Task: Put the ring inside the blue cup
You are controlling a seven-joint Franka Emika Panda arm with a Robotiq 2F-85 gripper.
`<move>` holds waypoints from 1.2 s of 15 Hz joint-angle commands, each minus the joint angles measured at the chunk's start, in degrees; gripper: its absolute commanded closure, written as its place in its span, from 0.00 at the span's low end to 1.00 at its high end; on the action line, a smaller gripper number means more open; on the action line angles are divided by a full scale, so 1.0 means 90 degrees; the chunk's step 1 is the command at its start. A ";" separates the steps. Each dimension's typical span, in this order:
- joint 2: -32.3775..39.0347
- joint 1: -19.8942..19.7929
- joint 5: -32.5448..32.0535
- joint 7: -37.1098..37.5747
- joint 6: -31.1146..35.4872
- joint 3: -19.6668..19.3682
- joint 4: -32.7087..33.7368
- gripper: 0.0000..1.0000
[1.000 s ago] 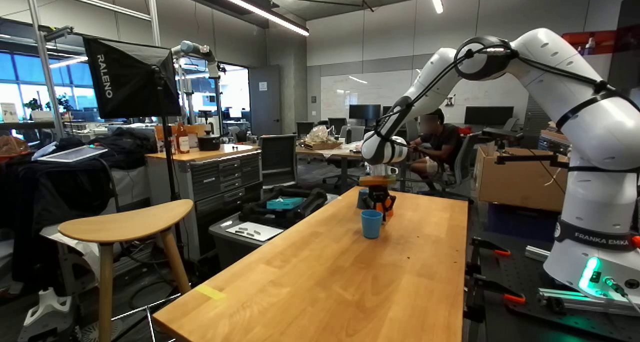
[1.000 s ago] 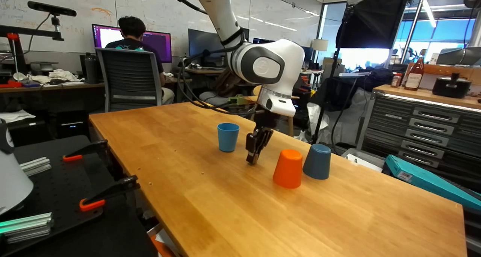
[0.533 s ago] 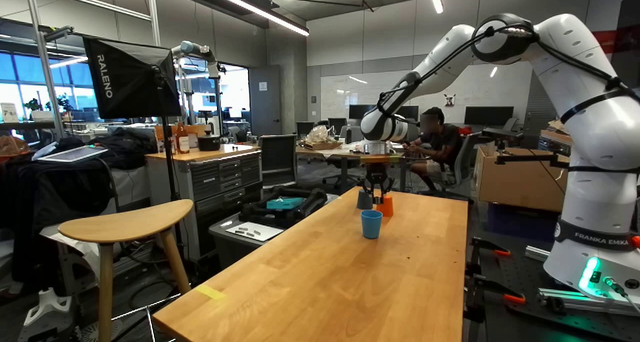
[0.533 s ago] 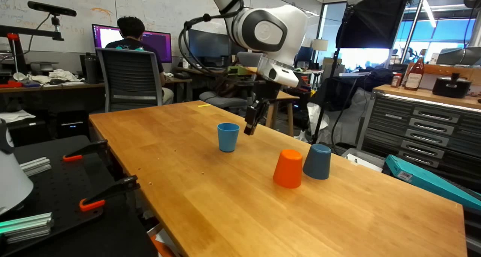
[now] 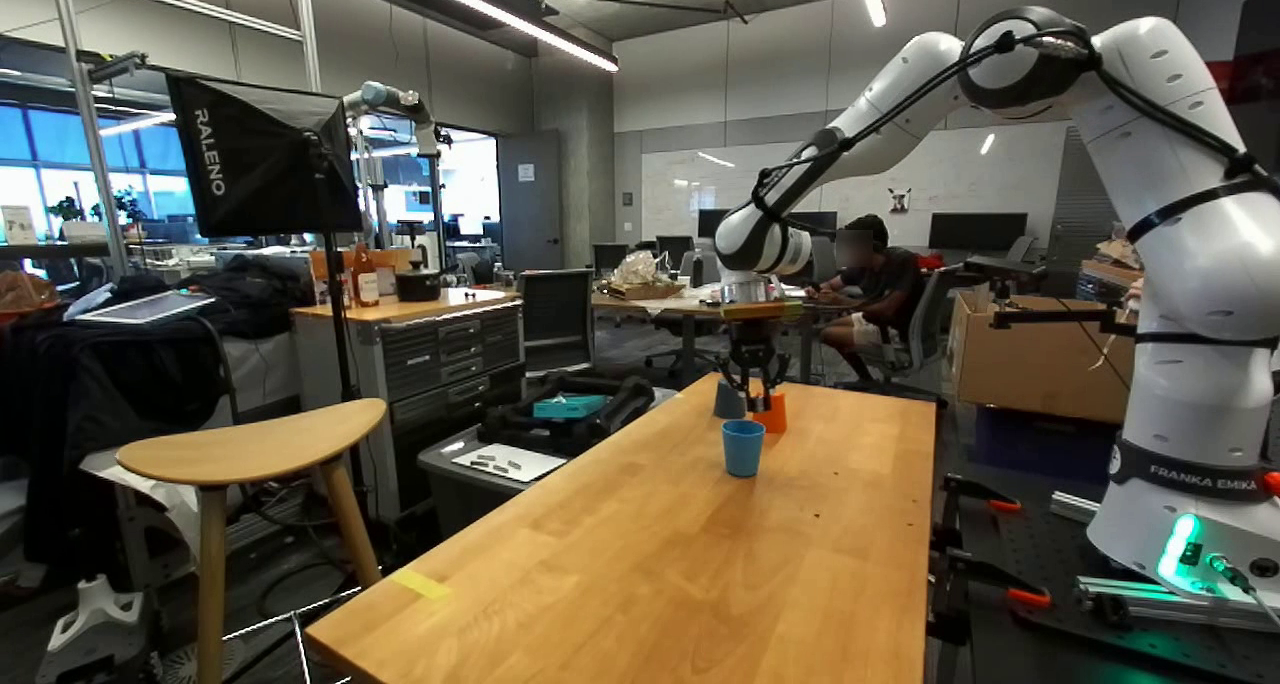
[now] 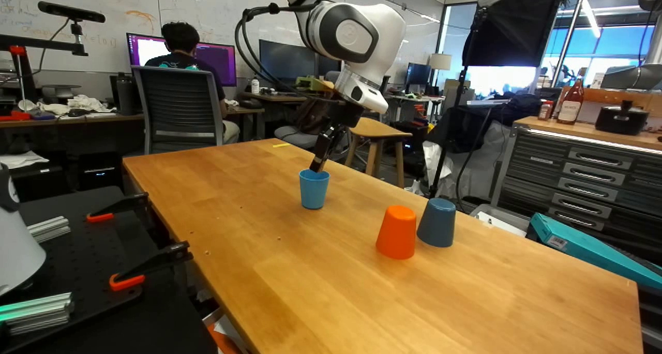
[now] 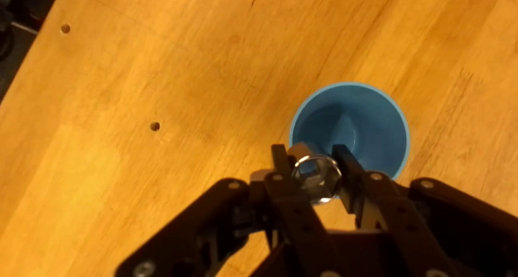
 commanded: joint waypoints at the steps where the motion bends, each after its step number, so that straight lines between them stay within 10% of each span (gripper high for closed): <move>1: -0.0058 0.0095 0.0211 -0.0157 -0.0156 0.0016 0.0017 0.88; 7: 0.0102 0.0212 0.0243 -0.0112 0.0021 0.0031 0.0109 0.87; 8: 0.0129 0.0231 0.0239 -0.0105 0.0121 0.0028 0.0110 0.71; 10: 0.0197 0.0247 0.0224 -0.0071 0.0151 0.0020 0.0168 0.85; 11: 0.0225 0.0239 0.0240 -0.0078 0.0148 0.0023 0.0198 0.44; 13: 0.0256 0.0228 0.0255 -0.0077 0.0181 0.0020 0.0223 0.36; 14: 0.0257 0.0237 0.0223 -0.0084 0.0213 0.0009 0.0228 0.76; 18: 0.0133 0.0188 0.0266 -0.0154 0.0159 0.0013 0.0203 0.92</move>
